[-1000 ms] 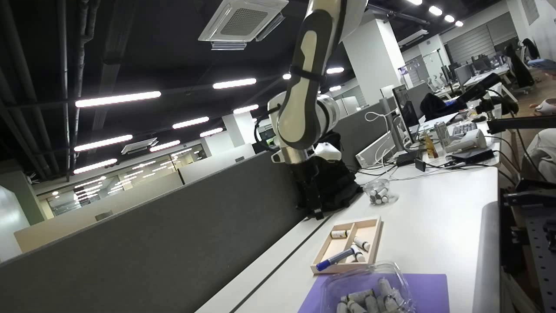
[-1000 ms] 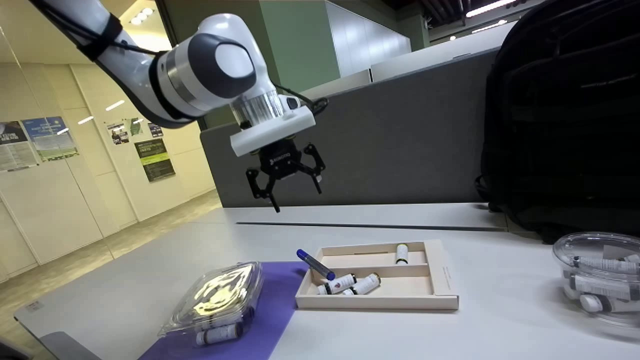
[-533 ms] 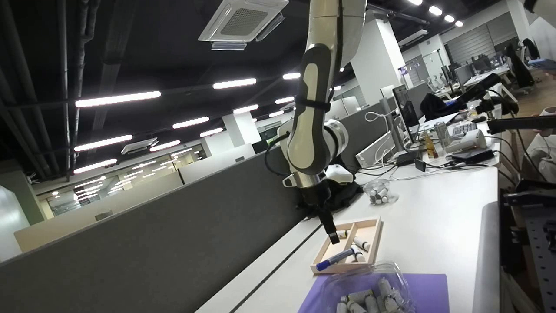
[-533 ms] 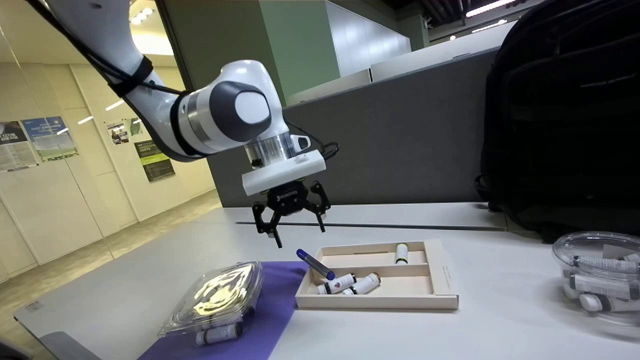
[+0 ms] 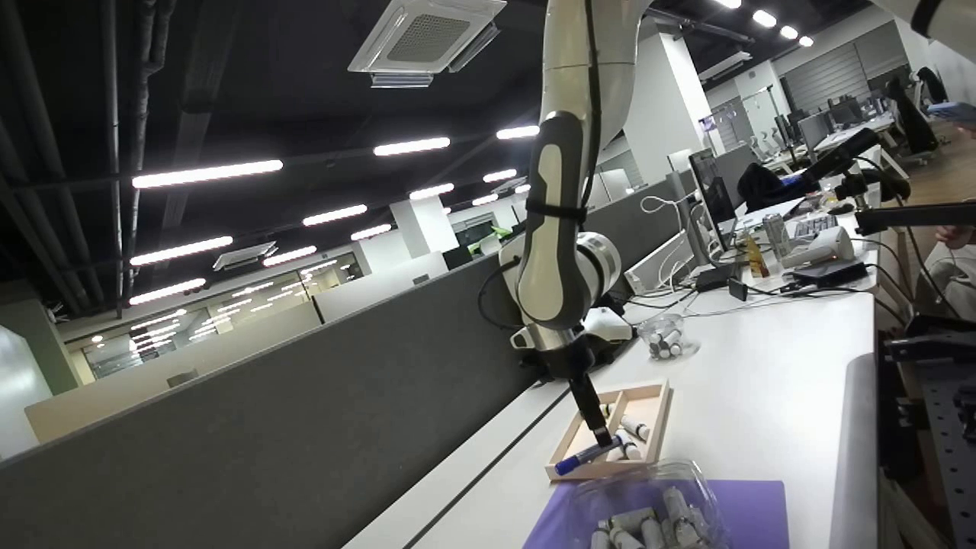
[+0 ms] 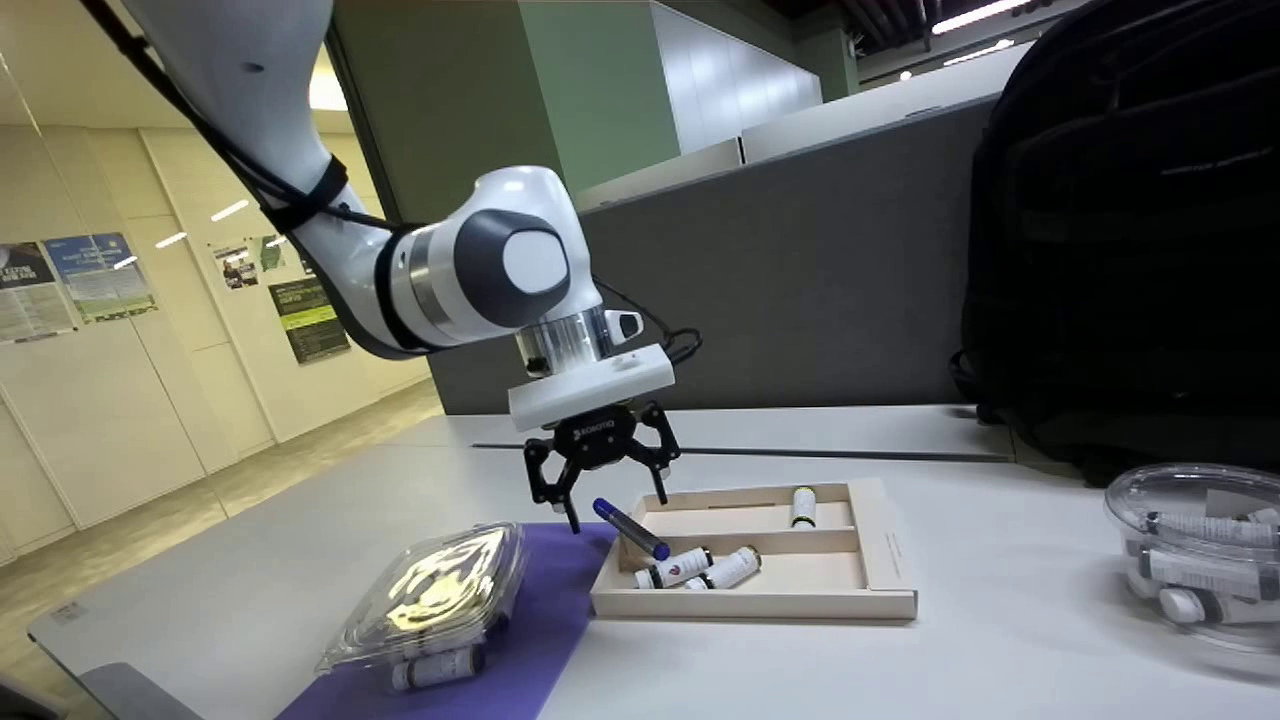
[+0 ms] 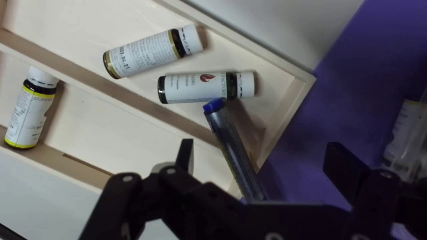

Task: Put the marker on the purple mat

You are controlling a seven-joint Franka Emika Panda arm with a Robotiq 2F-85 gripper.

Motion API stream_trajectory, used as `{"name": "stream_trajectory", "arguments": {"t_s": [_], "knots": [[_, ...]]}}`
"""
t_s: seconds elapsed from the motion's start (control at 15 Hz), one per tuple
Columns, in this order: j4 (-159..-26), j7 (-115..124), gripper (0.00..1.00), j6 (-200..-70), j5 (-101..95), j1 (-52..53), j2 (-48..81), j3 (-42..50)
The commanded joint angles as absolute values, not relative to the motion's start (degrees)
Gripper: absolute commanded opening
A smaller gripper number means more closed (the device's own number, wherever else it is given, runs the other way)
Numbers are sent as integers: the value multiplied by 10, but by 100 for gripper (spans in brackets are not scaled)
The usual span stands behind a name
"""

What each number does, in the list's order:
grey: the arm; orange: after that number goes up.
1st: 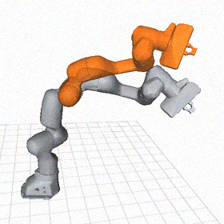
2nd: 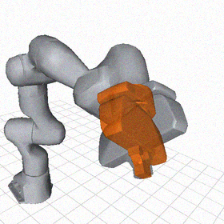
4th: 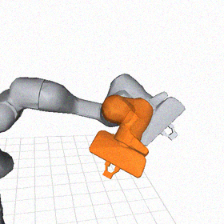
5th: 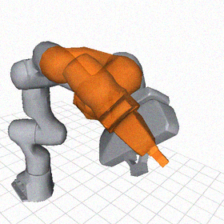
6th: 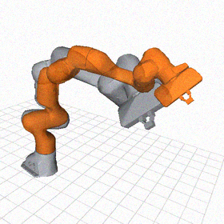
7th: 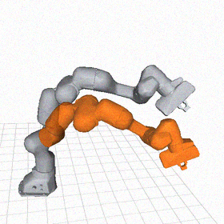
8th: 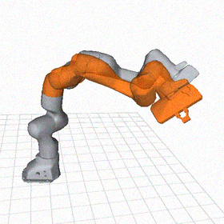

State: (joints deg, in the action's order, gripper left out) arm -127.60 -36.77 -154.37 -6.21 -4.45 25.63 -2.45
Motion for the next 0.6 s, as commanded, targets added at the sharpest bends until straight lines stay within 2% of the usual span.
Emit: {"name": "stream_trajectory", "arguments": {"t_s": [0.0,0.53], "knots": [[-1250,-334,100,-1562,-84,-42,281,-19],[-1197,-305,100,-1557,-93,-33,335,-28]]}}
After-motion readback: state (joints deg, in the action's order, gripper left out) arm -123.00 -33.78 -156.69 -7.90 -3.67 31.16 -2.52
